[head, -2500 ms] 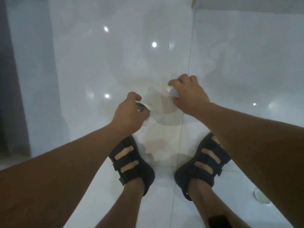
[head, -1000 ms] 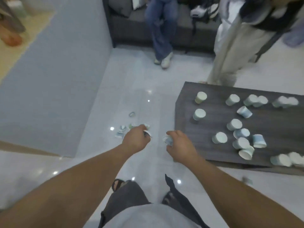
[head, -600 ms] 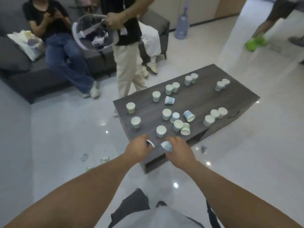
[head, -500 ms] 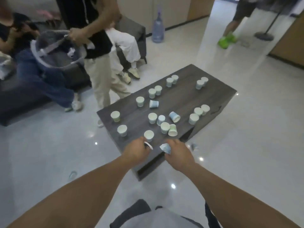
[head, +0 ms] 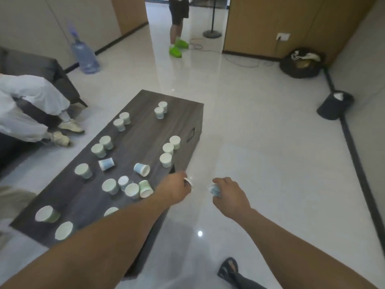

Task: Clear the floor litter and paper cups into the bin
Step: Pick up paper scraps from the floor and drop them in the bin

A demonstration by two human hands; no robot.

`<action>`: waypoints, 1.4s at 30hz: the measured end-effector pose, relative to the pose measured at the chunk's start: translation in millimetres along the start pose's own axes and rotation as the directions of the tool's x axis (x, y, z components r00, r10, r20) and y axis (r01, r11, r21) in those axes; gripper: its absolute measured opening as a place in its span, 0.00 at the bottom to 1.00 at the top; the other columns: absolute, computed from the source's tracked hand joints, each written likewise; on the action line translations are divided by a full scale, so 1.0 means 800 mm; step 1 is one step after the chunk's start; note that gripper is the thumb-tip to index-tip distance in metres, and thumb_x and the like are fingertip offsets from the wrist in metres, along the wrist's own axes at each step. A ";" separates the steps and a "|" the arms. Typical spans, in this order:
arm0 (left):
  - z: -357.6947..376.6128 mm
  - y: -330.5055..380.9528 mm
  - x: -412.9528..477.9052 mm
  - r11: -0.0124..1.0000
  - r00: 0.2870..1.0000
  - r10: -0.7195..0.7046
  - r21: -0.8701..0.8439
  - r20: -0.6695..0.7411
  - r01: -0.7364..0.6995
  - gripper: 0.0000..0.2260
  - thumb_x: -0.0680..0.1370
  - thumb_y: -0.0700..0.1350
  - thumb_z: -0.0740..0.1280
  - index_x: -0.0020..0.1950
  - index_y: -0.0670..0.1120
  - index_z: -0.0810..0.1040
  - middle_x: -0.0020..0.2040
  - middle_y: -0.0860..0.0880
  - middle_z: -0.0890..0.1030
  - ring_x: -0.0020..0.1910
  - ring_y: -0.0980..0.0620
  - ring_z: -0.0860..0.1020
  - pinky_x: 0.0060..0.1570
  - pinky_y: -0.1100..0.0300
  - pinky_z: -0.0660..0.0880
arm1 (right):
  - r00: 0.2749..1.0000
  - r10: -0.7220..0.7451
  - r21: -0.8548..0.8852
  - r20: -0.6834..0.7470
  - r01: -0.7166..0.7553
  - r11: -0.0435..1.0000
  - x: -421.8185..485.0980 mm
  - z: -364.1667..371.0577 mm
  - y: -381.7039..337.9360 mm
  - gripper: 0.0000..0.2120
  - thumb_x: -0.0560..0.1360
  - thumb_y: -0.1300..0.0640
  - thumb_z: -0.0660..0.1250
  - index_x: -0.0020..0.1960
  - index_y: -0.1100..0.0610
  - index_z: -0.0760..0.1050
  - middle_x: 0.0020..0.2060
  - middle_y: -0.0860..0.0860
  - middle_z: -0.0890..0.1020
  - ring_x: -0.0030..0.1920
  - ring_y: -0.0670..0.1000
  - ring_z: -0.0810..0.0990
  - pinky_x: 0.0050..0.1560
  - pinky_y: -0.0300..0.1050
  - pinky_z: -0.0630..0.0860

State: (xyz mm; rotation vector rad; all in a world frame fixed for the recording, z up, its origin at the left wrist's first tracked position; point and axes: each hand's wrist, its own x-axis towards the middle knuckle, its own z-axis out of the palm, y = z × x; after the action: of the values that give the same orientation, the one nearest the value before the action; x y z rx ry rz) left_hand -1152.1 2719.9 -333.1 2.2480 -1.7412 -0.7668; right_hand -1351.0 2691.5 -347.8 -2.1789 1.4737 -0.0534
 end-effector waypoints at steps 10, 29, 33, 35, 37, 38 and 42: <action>0.060 0.224 0.169 0.981 0.972 0.171 0.064 0.164 -0.183 0.17 0.75 0.49 0.65 0.64 0.48 0.73 0.58 0.46 0.80 0.55 0.46 0.77 0.53 0.58 0.74 | 0.967 0.227 0.062 -0.113 -0.221 0.973 0.051 -0.137 0.210 0.26 0.77 0.56 0.62 0.74 0.50 0.63 0.68 0.51 0.69 0.64 0.55 0.69 0.58 0.43 0.69; 0.084 0.538 0.606 0.899 0.867 0.396 0.064 0.303 -0.433 0.17 0.74 0.49 0.66 0.62 0.48 0.75 0.53 0.48 0.81 0.50 0.47 0.79 0.48 0.59 0.75 | 0.837 0.526 0.207 -0.152 -0.494 0.845 0.332 -0.337 0.480 0.26 0.77 0.55 0.63 0.74 0.50 0.63 0.68 0.50 0.69 0.66 0.54 0.69 0.61 0.43 0.70; 0.112 0.622 0.675 0.874 0.837 0.419 0.093 0.353 -0.477 0.18 0.74 0.49 0.66 0.63 0.48 0.74 0.55 0.48 0.80 0.52 0.47 0.79 0.49 0.59 0.75 | 0.809 0.562 0.242 -0.170 -0.519 0.820 0.370 -0.378 0.566 0.26 0.78 0.56 0.63 0.74 0.51 0.64 0.68 0.51 0.69 0.65 0.53 0.69 0.62 0.43 0.70; 0.129 0.672 0.707 0.860 0.828 0.438 0.106 0.350 -0.499 0.18 0.74 0.49 0.66 0.63 0.48 0.74 0.55 0.47 0.80 0.52 0.47 0.78 0.49 0.59 0.74 | 0.802 0.566 0.248 -0.191 -0.518 0.818 0.391 -0.407 0.616 0.26 0.78 0.55 0.63 0.74 0.51 0.64 0.68 0.51 0.69 0.65 0.53 0.69 0.62 0.43 0.70; 0.144 0.724 0.735 0.861 0.828 0.444 0.093 0.341 -0.500 0.16 0.74 0.49 0.67 0.61 0.47 0.75 0.54 0.48 0.80 0.50 0.47 0.79 0.47 0.59 0.74 | 0.800 0.558 0.249 -0.218 -0.507 0.825 0.411 -0.443 0.664 0.26 0.78 0.55 0.63 0.74 0.50 0.64 0.68 0.50 0.69 0.65 0.53 0.69 0.62 0.43 0.70; 0.150 0.750 0.748 0.859 0.826 0.447 0.093 0.343 -0.503 0.16 0.74 0.49 0.67 0.61 0.47 0.75 0.53 0.48 0.80 0.50 0.47 0.79 0.46 0.59 0.74 | 0.800 0.554 0.247 -0.229 -0.503 0.828 0.419 -0.462 0.687 0.26 0.77 0.55 0.64 0.74 0.50 0.64 0.67 0.50 0.69 0.65 0.53 0.69 0.62 0.43 0.70; 0.170 0.843 0.794 0.864 0.830 0.443 0.084 0.340 -0.496 0.15 0.74 0.49 0.67 0.60 0.48 0.76 0.53 0.48 0.81 0.49 0.48 0.79 0.47 0.59 0.75 | 0.804 0.542 0.224 -0.245 -0.497 0.839 0.444 -0.537 0.773 0.26 0.77 0.55 0.63 0.74 0.50 0.64 0.67 0.50 0.70 0.64 0.53 0.69 0.61 0.44 0.71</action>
State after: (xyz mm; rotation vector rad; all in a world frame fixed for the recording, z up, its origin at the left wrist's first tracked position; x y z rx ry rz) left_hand -1679.6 1946.9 -318.9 1.7162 -2.4643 -0.9163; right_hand -1866.8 2038.9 -323.0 -1.6254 2.1255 -0.3058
